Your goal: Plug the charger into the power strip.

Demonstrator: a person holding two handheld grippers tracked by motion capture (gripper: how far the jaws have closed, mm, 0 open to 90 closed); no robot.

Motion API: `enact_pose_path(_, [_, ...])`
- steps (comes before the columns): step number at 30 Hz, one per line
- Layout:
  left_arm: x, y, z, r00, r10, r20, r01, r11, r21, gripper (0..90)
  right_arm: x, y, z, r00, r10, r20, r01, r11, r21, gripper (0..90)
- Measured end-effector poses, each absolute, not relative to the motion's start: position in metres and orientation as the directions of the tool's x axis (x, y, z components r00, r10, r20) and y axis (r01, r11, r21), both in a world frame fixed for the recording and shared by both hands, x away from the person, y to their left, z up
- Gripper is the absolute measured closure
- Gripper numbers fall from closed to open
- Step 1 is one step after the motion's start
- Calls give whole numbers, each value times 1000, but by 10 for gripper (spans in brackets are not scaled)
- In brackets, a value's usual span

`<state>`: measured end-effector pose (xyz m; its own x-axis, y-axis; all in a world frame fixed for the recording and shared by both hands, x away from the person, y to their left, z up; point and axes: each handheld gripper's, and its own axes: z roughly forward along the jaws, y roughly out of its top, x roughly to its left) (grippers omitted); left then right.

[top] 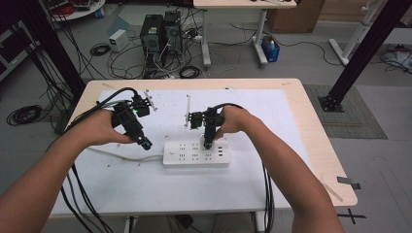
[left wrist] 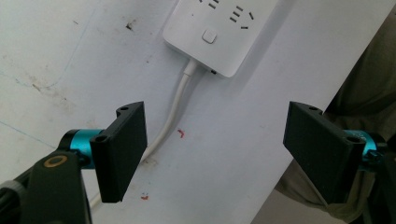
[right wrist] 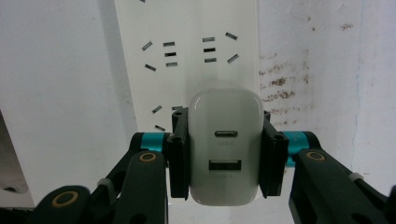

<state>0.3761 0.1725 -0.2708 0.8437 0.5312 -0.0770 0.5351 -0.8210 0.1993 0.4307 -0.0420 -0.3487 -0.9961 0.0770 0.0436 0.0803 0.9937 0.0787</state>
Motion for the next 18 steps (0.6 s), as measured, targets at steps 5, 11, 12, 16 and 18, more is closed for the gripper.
enact_pose_path(5, [376, 173, -273, 845, 529, -79, 534, -822, 198, 219, 429, -41, -352, -998, 52, 29, 54, 996, 67, 623])
enact_pose_path(11, [375, 171, -273, 845, 528, -81, 533, -822, 202, 219, 428, -43, -352, -999, 35, 22, 37, 996, 82, 626])
enact_pose_path(12, [375, 171, -272, 847, 526, -80, 530, -824, 198, 218, 427, -42, -352, -999, 39, 19, 41, 996, 79, 626])
enact_pose_path(16, [375, 168, -273, 851, 519, -80, 524, -829, 196, 219, 430, -43, -353, -998, 51, 32, 53, 995, 80, 627])
enact_pose_path(18, [374, 168, -273, 851, 520, -81, 525, -828, 199, 219, 430, -42, -360, -999, 35, 36, 38, 997, 61, 628])
